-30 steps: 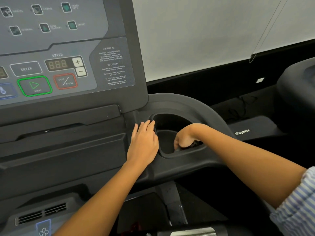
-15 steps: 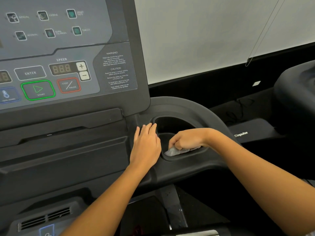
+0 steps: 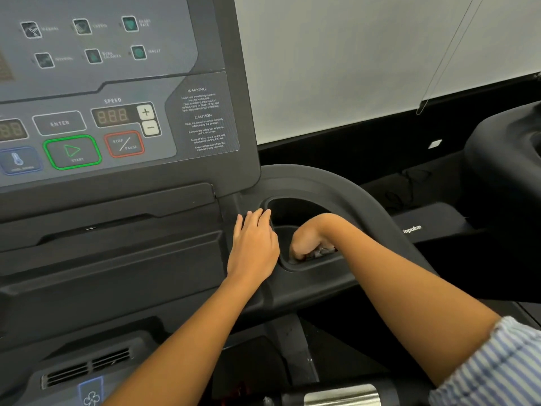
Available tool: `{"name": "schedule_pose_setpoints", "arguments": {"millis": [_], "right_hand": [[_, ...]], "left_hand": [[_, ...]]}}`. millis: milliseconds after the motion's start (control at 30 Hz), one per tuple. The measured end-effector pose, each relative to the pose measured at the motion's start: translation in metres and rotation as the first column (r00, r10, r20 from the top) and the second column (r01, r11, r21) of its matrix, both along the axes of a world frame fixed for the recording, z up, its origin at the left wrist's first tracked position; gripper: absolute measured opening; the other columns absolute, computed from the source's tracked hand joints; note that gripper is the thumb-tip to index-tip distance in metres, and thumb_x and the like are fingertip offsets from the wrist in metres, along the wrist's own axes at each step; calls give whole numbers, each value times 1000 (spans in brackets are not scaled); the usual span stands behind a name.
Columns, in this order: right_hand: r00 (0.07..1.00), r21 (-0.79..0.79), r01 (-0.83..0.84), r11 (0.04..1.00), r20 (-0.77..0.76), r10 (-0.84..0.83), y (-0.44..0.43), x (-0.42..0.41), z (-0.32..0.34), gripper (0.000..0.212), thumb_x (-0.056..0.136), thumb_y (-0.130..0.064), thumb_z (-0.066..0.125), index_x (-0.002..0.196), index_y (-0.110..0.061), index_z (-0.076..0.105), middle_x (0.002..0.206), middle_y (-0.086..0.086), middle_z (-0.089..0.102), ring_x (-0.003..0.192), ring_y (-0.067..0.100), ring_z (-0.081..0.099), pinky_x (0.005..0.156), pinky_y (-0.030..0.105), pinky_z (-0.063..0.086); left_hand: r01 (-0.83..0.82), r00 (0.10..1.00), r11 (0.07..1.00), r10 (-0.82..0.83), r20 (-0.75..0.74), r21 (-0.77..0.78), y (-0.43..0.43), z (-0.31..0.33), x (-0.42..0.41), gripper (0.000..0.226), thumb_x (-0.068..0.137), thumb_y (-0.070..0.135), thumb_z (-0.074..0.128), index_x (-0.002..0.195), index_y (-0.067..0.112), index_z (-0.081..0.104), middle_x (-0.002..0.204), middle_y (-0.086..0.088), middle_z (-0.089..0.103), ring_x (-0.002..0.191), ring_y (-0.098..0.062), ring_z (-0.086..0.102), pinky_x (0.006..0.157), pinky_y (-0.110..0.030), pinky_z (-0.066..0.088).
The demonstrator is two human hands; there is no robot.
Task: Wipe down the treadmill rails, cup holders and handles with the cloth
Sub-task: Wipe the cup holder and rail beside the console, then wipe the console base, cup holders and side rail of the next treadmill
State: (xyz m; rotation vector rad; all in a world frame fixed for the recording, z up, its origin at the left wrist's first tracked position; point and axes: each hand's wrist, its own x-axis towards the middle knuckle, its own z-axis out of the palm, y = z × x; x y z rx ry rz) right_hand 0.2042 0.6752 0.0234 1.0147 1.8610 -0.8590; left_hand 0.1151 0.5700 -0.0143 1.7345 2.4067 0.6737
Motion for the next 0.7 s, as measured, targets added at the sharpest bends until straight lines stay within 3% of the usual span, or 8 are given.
{"name": "schedule_pose_setpoints", "arguments": {"millis": [67,100,200,300,400,500,600,700], "right_hand": [[995,-15,34,999,-97,-35,-3,9,-3,35,91,-15,43,118,0,59,100,27,61,68,20,44,71,33,45],[986,-25,56,998,-158,-59,-5,14,-2,33,90,-16,43,114,-3,62,104,24,62,73,21,45,78,34,46],[932,-43,139,989,-331,-145,-5,30,12,21,85,-9,42,79,-10,62,72,5,52,65,18,40,63,27,37],[841,-80,269,960,-467,-274,-5,46,20,22,72,-8,41,78,-4,61,71,9,47,62,20,38,58,25,32],[657,-224,417,881,-595,-462,-10,61,21,30,71,-9,43,89,3,63,84,15,57,78,25,51,71,30,41],[409,-423,468,776,-675,-614,-22,70,21,28,80,-4,41,93,-3,66,88,14,65,82,23,60,72,29,48],[182,-627,429,650,-645,-742,-39,71,19,31,86,-6,43,109,-5,63,100,15,68,90,26,64,76,33,52],[8,-740,379,557,-599,-801,-58,69,18,28,91,-9,42,112,-5,60,102,16,67,91,26,65,76,34,56]], "left_hand": [[-1,1000,1000,1,15,-2,-1,1,1,45,99,17,30,143,9,31,148,-6,33,141,-19,20,115,-32,0],[-1,1000,1000,1,28,-3,-1,2,1,45,98,17,30,143,9,31,148,-6,32,141,-19,19,115,-32,0],[1,996,1000,0,95,-12,-1,4,1,45,99,15,30,143,7,30,150,-8,29,142,-20,14,116,-31,0],[-3,977,1000,2,212,4,-2,8,1,44,99,14,30,143,7,30,151,-7,26,143,-18,10,115,-28,-2],[-6,946,1000,3,325,9,-4,11,0,43,99,13,30,142,8,30,152,-6,24,143,-16,7,114,-26,-2],[-25,899,1000,26,436,-8,-7,20,4,42,100,16,30,142,11,32,153,-5,21,143,-17,7,117,-32,4],[-22,844,999,-4,537,41,-16,36,14,40,100,21,29,139,14,39,148,-1,31,137,-14,25,112,-25,19],[-55,685,994,-28,728,90,-30,54,27,37,101,28,28,130,20,49,129,5,51,120,-8,45,95,-19,34]]}}
